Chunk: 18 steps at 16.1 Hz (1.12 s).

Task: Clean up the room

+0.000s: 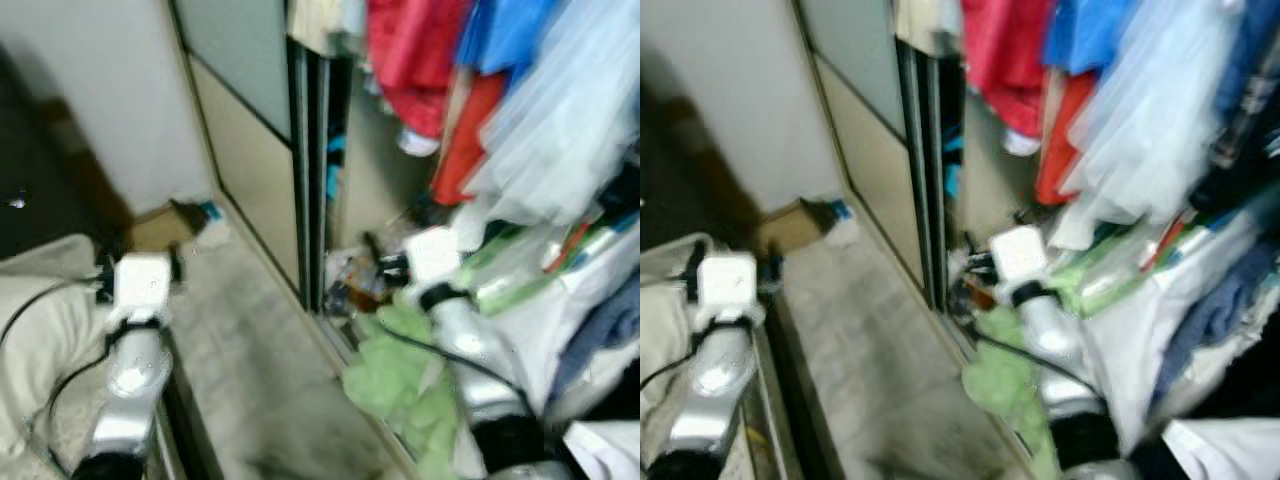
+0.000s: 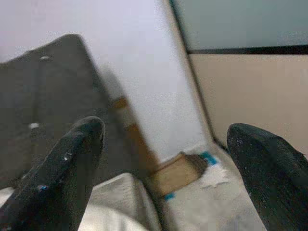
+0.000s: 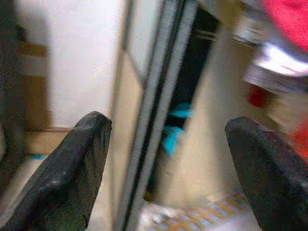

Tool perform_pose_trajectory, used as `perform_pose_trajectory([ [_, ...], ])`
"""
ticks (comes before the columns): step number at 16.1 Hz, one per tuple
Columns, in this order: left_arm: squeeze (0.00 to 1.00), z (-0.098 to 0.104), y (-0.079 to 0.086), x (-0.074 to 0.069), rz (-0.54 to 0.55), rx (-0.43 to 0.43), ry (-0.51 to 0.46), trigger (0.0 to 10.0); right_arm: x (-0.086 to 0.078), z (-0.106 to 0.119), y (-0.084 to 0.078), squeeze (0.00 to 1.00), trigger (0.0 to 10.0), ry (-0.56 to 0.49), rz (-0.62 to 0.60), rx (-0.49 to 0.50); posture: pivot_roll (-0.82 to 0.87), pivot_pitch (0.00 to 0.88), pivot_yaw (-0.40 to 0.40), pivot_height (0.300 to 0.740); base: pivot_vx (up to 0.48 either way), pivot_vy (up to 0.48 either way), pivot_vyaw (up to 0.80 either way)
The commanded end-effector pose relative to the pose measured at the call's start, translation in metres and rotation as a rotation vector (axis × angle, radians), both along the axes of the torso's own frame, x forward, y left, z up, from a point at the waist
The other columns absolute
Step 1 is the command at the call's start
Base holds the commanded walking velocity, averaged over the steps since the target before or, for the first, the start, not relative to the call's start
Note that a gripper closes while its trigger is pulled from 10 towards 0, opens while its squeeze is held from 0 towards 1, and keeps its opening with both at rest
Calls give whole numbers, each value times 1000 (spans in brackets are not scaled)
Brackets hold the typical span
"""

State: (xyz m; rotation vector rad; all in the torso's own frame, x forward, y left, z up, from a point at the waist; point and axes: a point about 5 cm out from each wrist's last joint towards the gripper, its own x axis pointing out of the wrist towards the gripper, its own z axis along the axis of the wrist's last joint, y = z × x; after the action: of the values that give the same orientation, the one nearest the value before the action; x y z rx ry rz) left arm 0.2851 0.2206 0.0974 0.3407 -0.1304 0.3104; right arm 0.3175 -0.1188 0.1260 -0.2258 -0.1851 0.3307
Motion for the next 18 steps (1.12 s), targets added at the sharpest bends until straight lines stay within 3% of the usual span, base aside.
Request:
perform_pose_trajectory([
  [1,0,0,-6,-5,-42,-6,-9,10000,-4,-4,-10,0,10000,8,-21,-15,-80,0,27,740,0,0,769],
  [5,0,-12,-22,-38,-154,-65,17,10000,-24,-23,-26,0,10000,51,-65,-26,-45,0,-6,740,0,0,619],
  [8,0,-11,-24,-50,-179,-70,24,10000,-24,-26,-28,0,10000,55,-107,-27,-32,0,-6,740,0,0,410],
  [13,0,6,-38,-52,-197,-36,-50,10000,-31,-30,-30,0,10000,75,-82,-64,-29,0,-54,740,0,0,0],
  [18,0,-1,-36,-57,-175,-33,-1,10000,-29,-33,-26,0,10000,75,-119,-42,-28,0,-13,740,0,0,691],
])
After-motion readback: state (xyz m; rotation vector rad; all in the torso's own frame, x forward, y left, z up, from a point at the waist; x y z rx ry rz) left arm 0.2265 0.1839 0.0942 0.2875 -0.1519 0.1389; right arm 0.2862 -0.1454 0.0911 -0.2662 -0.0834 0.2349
